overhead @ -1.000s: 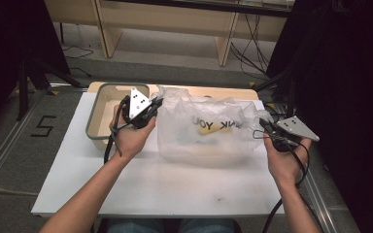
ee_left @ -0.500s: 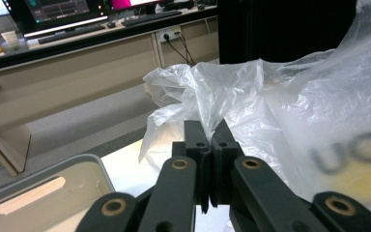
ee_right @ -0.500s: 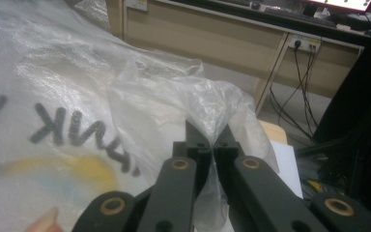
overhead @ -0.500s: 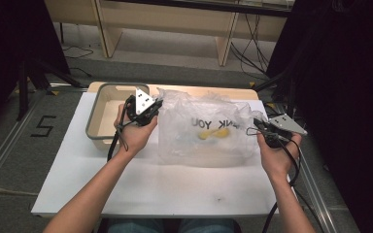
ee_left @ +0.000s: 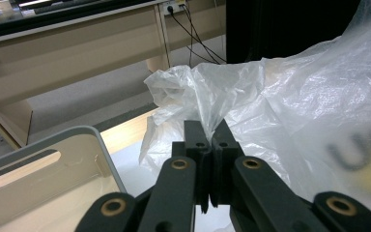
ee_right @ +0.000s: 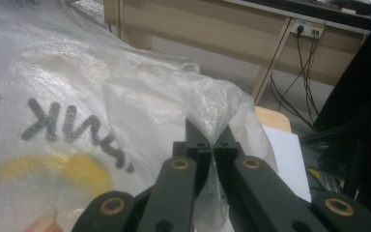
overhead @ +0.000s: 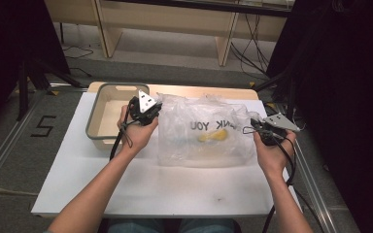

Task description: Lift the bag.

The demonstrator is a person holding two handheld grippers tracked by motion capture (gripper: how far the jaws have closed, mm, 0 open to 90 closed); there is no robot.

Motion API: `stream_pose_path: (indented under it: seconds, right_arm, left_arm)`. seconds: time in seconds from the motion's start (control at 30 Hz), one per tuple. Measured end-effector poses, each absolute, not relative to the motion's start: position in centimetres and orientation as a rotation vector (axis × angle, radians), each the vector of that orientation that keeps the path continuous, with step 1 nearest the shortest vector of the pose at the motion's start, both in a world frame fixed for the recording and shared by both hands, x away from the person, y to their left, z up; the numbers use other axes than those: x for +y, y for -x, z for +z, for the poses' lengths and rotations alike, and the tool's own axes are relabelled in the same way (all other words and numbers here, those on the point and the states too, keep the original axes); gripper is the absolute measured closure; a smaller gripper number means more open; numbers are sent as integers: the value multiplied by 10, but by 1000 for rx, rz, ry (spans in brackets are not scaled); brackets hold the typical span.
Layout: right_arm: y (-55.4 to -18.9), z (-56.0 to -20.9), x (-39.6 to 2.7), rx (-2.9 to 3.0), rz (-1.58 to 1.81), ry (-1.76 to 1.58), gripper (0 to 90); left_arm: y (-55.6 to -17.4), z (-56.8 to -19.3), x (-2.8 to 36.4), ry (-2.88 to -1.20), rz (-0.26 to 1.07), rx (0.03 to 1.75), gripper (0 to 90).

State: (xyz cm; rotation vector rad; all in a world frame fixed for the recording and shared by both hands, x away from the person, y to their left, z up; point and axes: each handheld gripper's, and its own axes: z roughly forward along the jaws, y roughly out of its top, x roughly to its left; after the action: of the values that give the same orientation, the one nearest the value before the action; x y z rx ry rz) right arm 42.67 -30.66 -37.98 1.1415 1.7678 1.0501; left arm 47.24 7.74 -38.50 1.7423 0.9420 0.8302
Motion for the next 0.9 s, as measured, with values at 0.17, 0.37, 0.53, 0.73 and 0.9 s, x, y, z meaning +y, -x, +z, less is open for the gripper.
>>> stream_pose_path:
  seconds: [0.17, 0.37, 0.53, 0.73, 0.9]
  right_arm:
    - [-429, -381, -307, 1775, 1047, -1149, 898]
    - [-430, -386, -307, 1799, 1027, -1164, 898]
    - [-432, -388, -308, 1806, 1021, -1176, 898]
    - [-434, -392, -310, 1815, 1019, -1192, 897]
    - [-434, -392, -311, 1819, 1018, -1198, 890]
  left_arm:
    - [-474, -386, 77, -1749, 826, 948, 883]
    - [-475, -391, 75, -1769, 816, 952, 882]
    - [-477, -393, 75, -1787, 810, 957, 881]
    - [-478, -396, 74, -1797, 803, 959, 874]
    - [-479, -395, 75, -1788, 799, 962, 775]
